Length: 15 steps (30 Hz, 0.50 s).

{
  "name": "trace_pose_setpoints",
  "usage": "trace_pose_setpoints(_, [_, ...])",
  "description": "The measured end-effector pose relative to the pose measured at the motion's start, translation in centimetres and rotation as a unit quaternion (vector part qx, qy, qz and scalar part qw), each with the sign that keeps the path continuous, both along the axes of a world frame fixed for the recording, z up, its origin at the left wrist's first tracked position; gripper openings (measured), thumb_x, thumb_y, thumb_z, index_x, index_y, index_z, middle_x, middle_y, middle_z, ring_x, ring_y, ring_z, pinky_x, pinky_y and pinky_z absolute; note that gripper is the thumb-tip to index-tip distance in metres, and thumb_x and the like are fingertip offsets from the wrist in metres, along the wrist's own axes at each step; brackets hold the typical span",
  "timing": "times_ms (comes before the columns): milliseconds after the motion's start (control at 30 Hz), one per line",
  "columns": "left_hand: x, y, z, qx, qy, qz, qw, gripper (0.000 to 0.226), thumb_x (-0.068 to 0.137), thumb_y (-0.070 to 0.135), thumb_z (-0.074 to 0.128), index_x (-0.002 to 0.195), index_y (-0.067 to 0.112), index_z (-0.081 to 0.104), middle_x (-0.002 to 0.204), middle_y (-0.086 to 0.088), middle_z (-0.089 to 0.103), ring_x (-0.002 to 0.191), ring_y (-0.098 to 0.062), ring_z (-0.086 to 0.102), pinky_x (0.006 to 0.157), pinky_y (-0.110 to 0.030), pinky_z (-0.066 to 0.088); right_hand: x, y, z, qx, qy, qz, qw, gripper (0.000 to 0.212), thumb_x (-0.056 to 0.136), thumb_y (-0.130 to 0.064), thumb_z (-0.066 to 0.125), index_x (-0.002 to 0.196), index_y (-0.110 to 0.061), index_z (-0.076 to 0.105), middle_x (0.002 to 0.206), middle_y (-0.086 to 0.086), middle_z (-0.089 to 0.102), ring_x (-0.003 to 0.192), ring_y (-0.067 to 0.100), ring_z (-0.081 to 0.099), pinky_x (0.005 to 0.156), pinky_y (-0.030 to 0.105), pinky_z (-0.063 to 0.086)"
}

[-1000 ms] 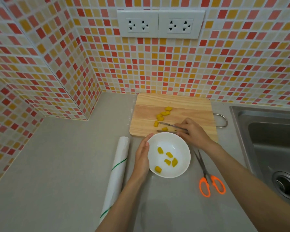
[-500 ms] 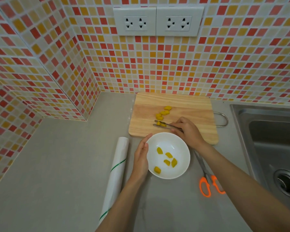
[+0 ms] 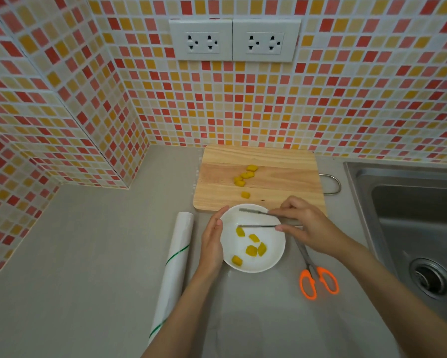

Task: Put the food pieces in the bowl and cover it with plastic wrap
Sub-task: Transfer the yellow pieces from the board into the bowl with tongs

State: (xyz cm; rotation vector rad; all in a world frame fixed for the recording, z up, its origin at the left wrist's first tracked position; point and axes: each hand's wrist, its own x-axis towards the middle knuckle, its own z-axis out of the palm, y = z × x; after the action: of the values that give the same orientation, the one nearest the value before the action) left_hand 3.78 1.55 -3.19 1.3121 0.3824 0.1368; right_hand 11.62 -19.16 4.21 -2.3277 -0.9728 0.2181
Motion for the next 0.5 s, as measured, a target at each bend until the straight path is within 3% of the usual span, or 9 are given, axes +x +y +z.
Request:
trace_pose_setpoints(67, [0.0,0.0,0.1,0.007,0.003,0.001,1.0,0.031,0.098,0.018,0.035,0.114,0.031,0.058,0.117,0.015,0.062,0.103,0.008,0.06,0.077,-0.009,0.048,1.5,0.3,-0.4,0.029,-0.011,-0.058,0.998,0.037,0.083,-0.021,0.066,0.119,-0.013,0.061,0.091,0.002,0.052,0.086,0.015,0.051,0.074,0.02,0.038])
trace_pose_setpoints(167, [0.0,0.0,0.1,0.009,0.004,-0.002,1.0,0.031,0.098,0.017,0.035,0.113,0.031,0.058,0.117,0.014,0.061,0.1,0.01,0.06,0.076,-0.008,0.047,4.1,1.2,-1.9,0.012,-0.009,-0.131,0.991,0.037,0.084,-0.019,0.064,0.12,-0.012,0.06,0.089,0.001,0.048,0.082,0.016,0.049,0.073,0.025,0.037])
trace_pose_setpoints(300, [0.0,0.0,0.1,0.007,0.004,-0.001,1.0,0.031,0.098,0.018,0.034,0.113,0.031,0.059,0.115,0.013,0.063,0.099,0.007,0.061,0.076,-0.01,0.049,5.3,2.4,-4.3,-0.055,0.011,-0.102,0.993,0.034,0.086,-0.022,0.062,0.119,-0.014,0.062,0.094,0.008,0.053,0.09,0.025,0.055,0.077,0.034,0.045])
trace_pose_setpoints(400, [0.0,0.0,0.2,0.007,0.002,-0.002,1.0,0.031,0.098,0.018,0.034,0.114,0.03,0.058,0.115,0.013,0.063,0.101,0.006,0.061,0.077,-0.011,0.049,5.1,2.9,-4.9,-0.03,0.006,-0.125,0.992,0.026,0.086,-0.019,0.061,0.111,-0.013,0.066,0.092,0.01,0.057,0.087,0.027,0.057,0.076,0.04,0.049])
trace_pose_setpoints(500, [0.0,0.0,0.1,0.005,0.002,0.0,1.0,0.031,0.098,0.02,0.035,0.116,0.028,0.059,0.115,0.013,0.064,0.101,0.004,0.062,0.076,-0.012,0.05,4.3,2.7,-4.2,0.005,0.001,-0.131,0.991,0.024,0.085,-0.015,0.062,0.108,-0.012,0.068,0.087,0.007,0.057,0.082,0.025,0.057,0.071,0.037,0.048])
